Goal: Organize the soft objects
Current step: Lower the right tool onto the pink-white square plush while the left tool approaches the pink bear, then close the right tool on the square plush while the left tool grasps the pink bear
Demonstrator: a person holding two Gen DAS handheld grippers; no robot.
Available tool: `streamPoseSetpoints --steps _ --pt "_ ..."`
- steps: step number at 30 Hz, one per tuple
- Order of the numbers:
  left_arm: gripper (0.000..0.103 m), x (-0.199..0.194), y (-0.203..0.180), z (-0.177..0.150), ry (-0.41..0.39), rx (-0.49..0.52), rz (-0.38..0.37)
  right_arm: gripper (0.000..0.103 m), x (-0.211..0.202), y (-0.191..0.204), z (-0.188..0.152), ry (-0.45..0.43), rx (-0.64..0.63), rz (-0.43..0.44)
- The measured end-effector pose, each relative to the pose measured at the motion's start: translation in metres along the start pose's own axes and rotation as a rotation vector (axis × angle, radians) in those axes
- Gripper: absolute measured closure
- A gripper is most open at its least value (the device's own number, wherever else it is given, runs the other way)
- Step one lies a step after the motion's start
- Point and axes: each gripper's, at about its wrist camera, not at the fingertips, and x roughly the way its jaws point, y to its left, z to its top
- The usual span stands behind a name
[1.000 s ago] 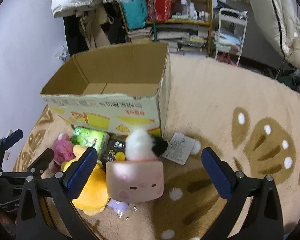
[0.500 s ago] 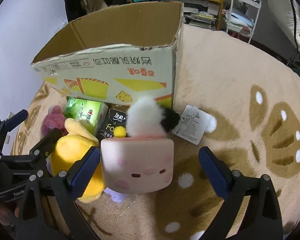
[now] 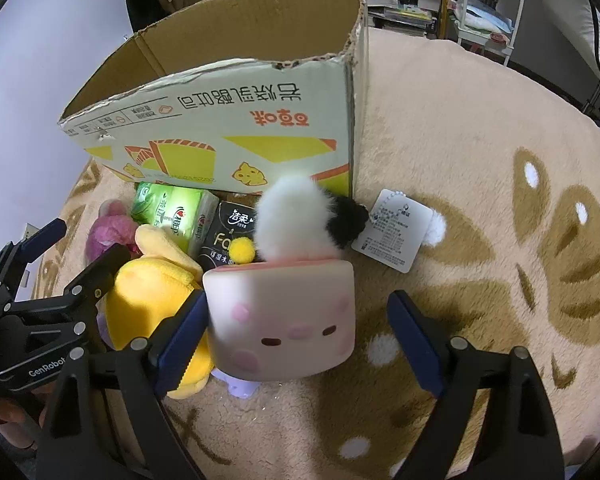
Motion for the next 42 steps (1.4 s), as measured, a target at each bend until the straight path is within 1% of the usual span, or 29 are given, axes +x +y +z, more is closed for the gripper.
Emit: streamPoseSetpoints --steps 15,18,20,22,24,29,35,36,37,38,41,42 --pt "0.001 0.012 0.013 0.000 0.032 -0.052 -0.056 0.009 -0.001 0.002 0.000 0.001 -0.007 -0.016" --pt "0.001 0.013 0.013 0.000 0.026 -0.046 -0.055 0.009 -0.001 0.003 0.001 0.001 -0.006 -0.013" --pt "0.001 0.012 0.010 0.001 0.020 -0.039 -0.056 0.013 -0.001 0.003 0.001 0.000 -0.005 -0.010" --pt "0.001 0.012 0.009 0.002 0.019 -0.036 -0.063 0.013 -0.001 0.004 0.000 0.002 -0.006 -0.007" --pt "0.001 0.014 0.009 0.003 0.028 -0.043 -0.064 0.013 -0.001 0.004 0.000 0.002 -0.008 -0.010" --pt "0.001 0.022 0.012 0.003 0.071 -0.067 -0.098 0.013 0.001 0.005 0.000 0.005 -0.008 -0.013" --pt "0.002 0.028 0.012 0.001 0.087 -0.061 -0.097 0.013 0.001 0.007 -0.001 0.001 -0.012 -0.013" --pt "0.007 0.028 0.011 0.000 0.085 -0.058 -0.101 0.014 0.002 0.007 -0.001 0.000 -0.012 -0.011" --pt "0.009 0.030 0.011 -0.001 0.090 -0.053 -0.110 0.017 0.001 0.007 -0.002 0.000 -0.013 -0.006" --pt "0.011 0.030 0.010 -0.001 0.092 -0.050 -0.117 0.022 0.001 0.008 -0.002 0.000 -0.014 0.003" --pt "0.016 0.028 0.007 -0.003 0.086 -0.040 -0.117 0.028 0.001 0.009 -0.001 -0.004 -0.020 0.016" --pt "0.018 0.027 0.006 -0.003 0.084 -0.035 -0.115 0.029 0.001 0.010 -0.001 -0.006 -0.023 0.019"
